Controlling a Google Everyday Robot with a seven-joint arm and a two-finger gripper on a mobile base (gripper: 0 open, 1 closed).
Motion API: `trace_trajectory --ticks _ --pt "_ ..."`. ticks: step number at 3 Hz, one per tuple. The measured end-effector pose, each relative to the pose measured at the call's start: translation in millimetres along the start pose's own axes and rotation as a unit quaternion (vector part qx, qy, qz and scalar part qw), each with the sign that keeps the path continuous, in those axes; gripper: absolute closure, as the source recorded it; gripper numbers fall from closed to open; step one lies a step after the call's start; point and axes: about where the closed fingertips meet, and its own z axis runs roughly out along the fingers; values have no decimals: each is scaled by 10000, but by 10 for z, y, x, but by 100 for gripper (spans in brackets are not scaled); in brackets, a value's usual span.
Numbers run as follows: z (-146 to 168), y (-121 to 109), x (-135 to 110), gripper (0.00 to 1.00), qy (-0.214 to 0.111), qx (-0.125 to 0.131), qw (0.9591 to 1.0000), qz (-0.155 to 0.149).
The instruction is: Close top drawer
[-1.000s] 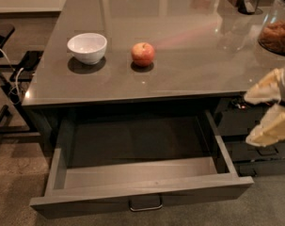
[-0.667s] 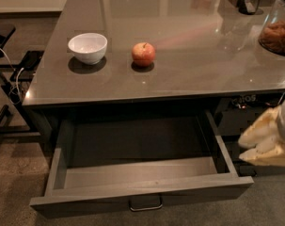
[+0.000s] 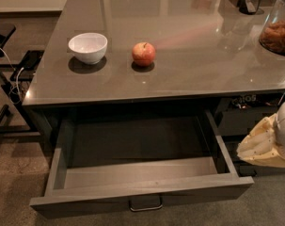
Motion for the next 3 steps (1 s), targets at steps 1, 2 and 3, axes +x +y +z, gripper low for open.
trace_trajectory --ticks 1,2,3 --pt "164 57 31 100 7 -145 9999 77" --pt "487 193 50 100 -114 -382 9991 144" --pt "836 349 50 100 -330 -507 9981 112"
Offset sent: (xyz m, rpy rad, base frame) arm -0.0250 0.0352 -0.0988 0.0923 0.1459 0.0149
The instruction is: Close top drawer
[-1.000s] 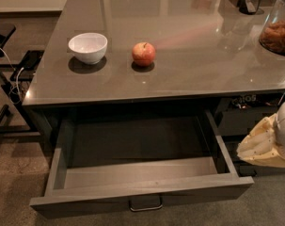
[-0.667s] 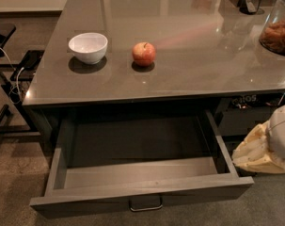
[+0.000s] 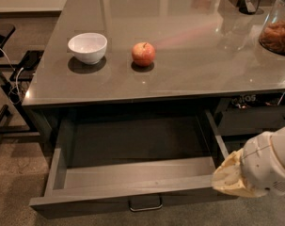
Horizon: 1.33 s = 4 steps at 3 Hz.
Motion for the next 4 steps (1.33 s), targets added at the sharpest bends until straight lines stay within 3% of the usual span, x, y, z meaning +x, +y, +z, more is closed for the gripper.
trace_trajectory --ticks 2,4 --pt "499 118 173 100 -528 351 9976 -272" --pt "996 143 381 100 -642 284 9966 -431"
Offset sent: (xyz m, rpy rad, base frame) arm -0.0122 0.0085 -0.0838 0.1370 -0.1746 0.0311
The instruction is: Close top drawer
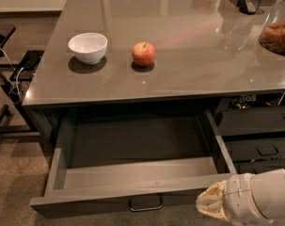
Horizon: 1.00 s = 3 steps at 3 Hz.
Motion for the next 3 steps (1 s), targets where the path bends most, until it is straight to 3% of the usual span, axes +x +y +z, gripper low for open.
trace_trajectory --ticks 2,3 --pt "369 -104 125 100 153 -106 9998 49" --pt "379 -113 124 82 161 -102 9998 52"
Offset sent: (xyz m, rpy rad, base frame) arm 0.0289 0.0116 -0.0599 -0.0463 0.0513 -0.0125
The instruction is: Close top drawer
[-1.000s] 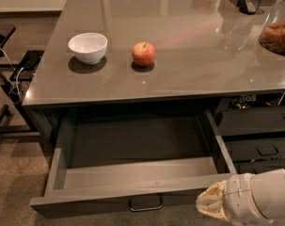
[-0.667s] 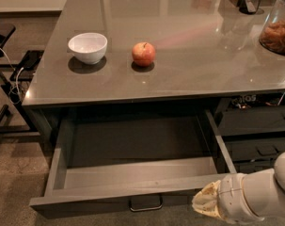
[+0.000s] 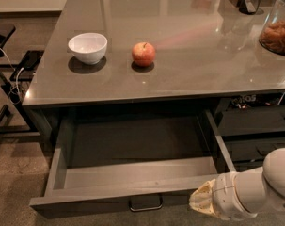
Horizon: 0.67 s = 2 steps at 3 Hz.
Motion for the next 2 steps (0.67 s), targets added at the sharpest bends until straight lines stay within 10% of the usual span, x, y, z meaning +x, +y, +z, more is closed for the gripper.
trace_trajectory --ticks 2 --pt "-1 2 -3 36 1 0 10000 -5"
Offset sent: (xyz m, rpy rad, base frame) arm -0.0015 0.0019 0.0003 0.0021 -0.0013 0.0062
